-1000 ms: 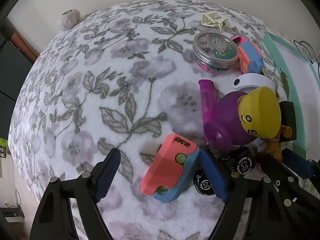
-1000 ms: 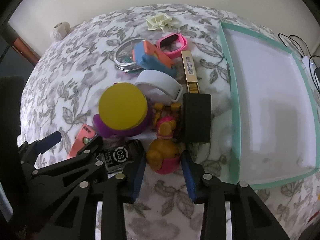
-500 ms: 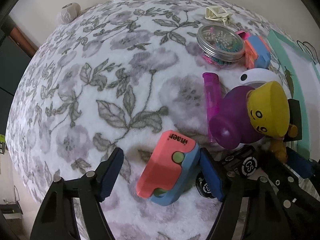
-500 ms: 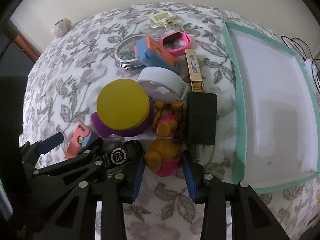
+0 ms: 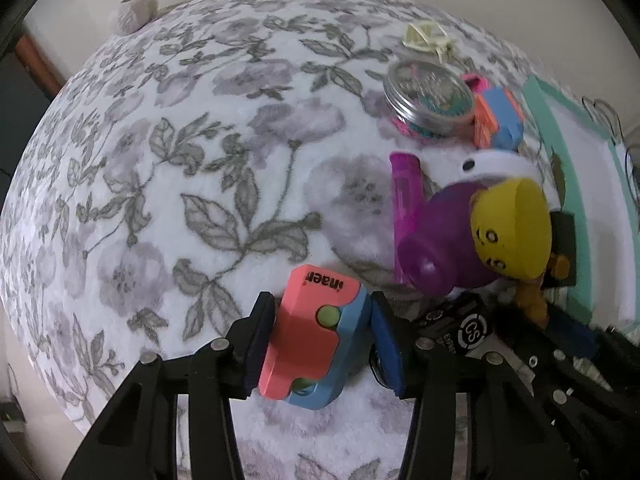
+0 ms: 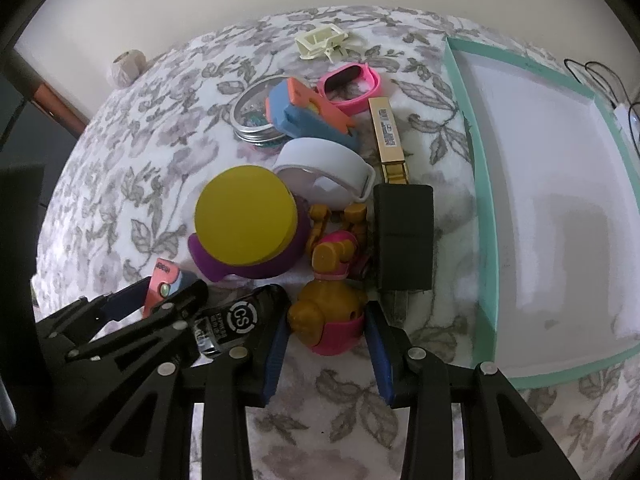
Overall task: Organize rigid objects
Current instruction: 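Grasp the pink-blue block with left tool while right tool grasps the dog figure, then carry both toys into the box and open both tools to release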
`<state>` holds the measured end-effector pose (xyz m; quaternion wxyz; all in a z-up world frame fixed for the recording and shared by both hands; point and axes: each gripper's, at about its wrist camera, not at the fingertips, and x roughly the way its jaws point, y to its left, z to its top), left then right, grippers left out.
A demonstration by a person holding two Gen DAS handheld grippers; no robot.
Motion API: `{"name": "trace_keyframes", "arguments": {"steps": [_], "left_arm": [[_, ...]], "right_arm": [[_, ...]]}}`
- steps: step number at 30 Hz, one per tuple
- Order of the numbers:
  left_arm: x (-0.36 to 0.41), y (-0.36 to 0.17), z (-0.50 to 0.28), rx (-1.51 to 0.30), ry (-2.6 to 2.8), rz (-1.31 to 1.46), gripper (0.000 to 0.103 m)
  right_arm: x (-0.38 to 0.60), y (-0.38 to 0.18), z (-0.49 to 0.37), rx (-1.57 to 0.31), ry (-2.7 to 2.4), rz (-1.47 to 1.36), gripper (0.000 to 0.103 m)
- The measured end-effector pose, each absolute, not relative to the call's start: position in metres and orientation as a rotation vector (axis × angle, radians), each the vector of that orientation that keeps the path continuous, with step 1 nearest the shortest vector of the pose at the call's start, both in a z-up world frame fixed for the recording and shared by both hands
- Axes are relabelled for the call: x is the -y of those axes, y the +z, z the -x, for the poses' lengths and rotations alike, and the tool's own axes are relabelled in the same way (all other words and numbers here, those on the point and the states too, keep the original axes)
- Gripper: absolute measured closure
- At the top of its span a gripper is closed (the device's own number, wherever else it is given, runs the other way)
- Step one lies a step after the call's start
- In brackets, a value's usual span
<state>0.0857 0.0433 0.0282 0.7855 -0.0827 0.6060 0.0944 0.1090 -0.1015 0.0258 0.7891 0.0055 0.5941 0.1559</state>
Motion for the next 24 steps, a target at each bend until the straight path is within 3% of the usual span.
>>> {"name": "trace_keyframes", "arguments": {"steps": [14,24], "left_arm": [[-0.066,0.075,-0.079,-1.162,0.261,0.27,0.054],[-0.068,0.137,-0.067,-0.931,0.257,0.29,0.054]], "right_arm": [[0.116,0.064,-0.098,-1.216,0.369,-0.098,0.063],[0.132,0.128,-0.094,-0.984,0.355,-0.114,0.063]]}}
